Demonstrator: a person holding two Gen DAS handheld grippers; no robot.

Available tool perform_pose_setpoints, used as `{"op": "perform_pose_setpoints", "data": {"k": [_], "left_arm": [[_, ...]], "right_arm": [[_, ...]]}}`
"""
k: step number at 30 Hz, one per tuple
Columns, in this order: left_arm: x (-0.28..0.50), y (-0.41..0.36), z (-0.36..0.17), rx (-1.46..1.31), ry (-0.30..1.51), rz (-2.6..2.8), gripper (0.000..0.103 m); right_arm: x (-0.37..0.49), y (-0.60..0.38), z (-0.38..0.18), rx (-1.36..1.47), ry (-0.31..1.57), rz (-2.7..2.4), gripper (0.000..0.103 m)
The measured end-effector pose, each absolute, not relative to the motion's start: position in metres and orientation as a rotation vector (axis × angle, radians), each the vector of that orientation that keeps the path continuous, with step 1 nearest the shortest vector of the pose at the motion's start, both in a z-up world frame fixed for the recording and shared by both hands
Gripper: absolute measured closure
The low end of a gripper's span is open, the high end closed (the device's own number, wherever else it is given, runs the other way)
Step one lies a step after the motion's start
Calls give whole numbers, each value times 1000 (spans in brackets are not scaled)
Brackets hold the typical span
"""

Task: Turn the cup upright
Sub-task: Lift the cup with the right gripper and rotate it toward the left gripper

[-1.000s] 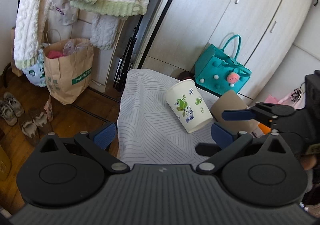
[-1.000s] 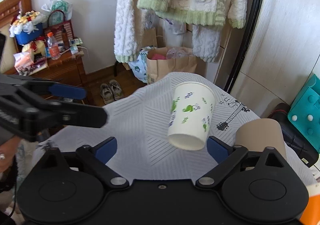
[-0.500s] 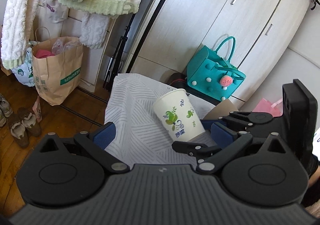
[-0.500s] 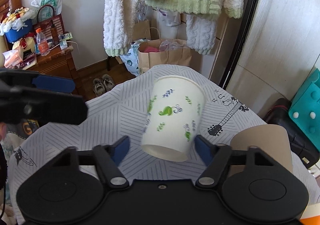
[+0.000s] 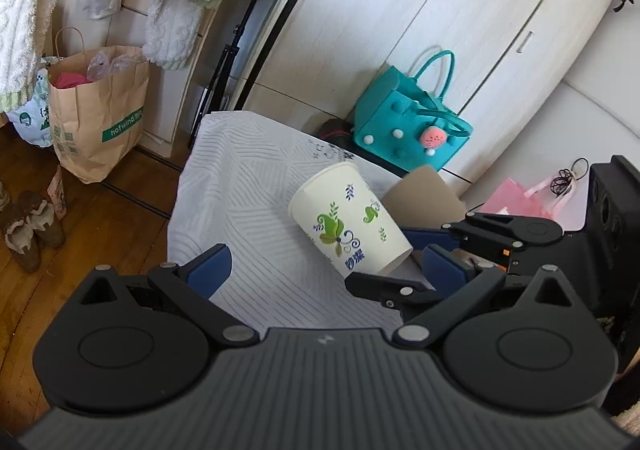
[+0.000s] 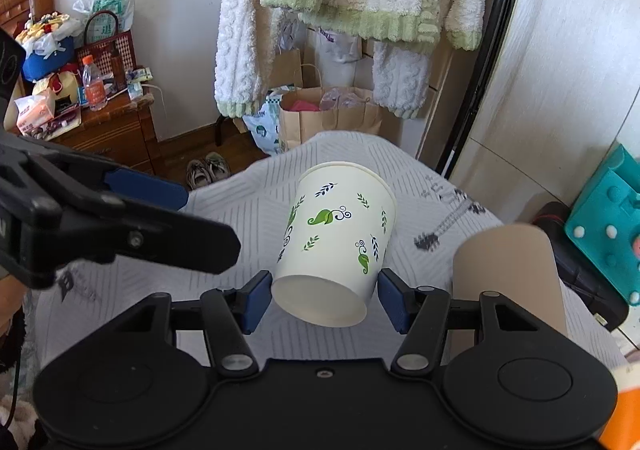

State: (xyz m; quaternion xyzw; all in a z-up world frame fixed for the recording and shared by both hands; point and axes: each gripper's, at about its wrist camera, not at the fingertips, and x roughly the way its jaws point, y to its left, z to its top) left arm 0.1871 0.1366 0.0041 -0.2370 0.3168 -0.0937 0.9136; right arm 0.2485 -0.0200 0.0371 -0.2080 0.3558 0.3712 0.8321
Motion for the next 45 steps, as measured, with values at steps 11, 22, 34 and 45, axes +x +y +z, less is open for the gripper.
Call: {"op": "perform_pose_setpoints", "data": {"k": [11, 22, 34, 45], "left_arm": [[157, 119, 17, -432, 656, -243, 0], [134, 102, 19, -454, 704, -353, 0], [119, 59, 21, -443, 765, -482, 0], [128, 14, 12, -422, 836, -548, 0]], "right_arm": [[206, -48, 44, -429, 804, 741, 40], [173, -83, 48, -409, 833, 690, 40], [136, -138, 43, -366, 876, 631, 40], [132, -177, 23, -294, 909, 559, 40]]}}
